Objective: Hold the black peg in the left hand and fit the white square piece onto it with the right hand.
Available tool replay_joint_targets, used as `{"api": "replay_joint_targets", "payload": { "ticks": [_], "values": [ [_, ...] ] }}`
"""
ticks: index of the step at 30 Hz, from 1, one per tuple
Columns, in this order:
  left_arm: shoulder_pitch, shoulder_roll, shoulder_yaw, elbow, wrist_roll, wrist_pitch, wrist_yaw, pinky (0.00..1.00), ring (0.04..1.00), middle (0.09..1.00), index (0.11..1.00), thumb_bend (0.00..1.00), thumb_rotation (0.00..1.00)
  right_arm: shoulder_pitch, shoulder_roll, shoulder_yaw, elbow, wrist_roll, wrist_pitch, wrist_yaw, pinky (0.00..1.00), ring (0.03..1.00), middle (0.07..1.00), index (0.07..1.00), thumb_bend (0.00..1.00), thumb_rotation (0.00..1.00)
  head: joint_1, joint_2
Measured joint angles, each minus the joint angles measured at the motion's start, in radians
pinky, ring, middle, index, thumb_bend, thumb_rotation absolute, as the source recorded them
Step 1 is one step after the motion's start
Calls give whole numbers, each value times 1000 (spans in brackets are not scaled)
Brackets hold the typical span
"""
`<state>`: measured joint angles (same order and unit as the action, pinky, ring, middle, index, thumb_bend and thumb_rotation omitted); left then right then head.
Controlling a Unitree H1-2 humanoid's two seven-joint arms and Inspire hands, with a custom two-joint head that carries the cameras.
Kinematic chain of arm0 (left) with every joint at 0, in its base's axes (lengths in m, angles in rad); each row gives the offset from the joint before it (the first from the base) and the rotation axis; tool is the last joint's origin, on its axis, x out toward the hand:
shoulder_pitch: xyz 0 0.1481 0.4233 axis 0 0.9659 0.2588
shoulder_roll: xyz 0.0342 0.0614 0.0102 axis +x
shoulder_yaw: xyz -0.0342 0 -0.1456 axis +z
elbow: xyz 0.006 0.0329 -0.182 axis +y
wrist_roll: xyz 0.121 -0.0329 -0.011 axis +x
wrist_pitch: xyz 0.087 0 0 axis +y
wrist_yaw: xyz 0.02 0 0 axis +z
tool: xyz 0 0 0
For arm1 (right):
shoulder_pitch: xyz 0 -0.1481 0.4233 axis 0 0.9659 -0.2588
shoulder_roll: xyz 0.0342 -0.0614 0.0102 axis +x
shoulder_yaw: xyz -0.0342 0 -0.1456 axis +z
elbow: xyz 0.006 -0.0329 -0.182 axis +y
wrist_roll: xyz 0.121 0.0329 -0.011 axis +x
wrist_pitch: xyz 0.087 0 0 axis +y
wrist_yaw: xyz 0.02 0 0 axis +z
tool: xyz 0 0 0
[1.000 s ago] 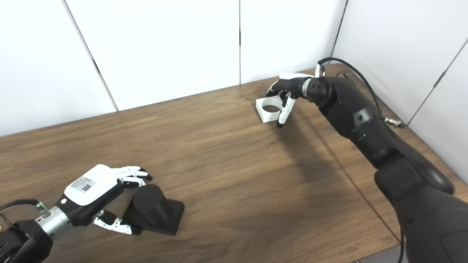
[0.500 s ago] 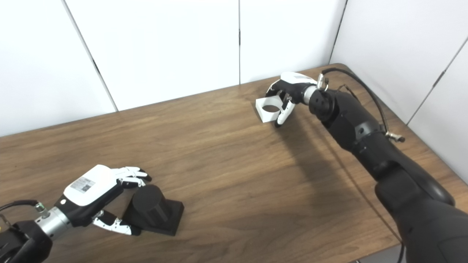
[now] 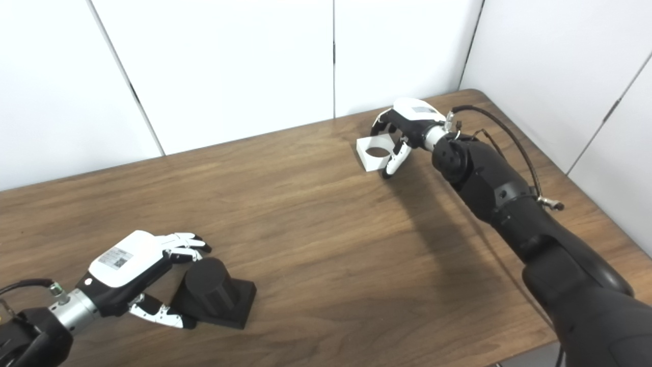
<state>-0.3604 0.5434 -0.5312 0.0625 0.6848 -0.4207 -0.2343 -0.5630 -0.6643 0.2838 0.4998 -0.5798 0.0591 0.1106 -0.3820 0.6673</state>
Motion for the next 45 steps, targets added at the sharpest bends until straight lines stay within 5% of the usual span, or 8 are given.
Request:
{"api": "replay_joint_targets", "payload": {
  "ticks": [4,27,45],
  "values": [
    [0,0,0,1,0,0,0,689,858,817,488,524,60,4,2,-1,19,-2,-25,-28,588,729,753,493,526,129,0,-3],
    [0,0,0,-6,0,12,-11,702,866,819,488,524,59,3,9,-3,25,-3,-32,-47,626,736,710,482,520,123,8,6],
    [-3,-2,-1,-9,-4,18,-22,721,874,825,489,524,62,75,9,-39,-139,11,-27,30,680,766,718,481,522,127,78,31]
  ]
}}
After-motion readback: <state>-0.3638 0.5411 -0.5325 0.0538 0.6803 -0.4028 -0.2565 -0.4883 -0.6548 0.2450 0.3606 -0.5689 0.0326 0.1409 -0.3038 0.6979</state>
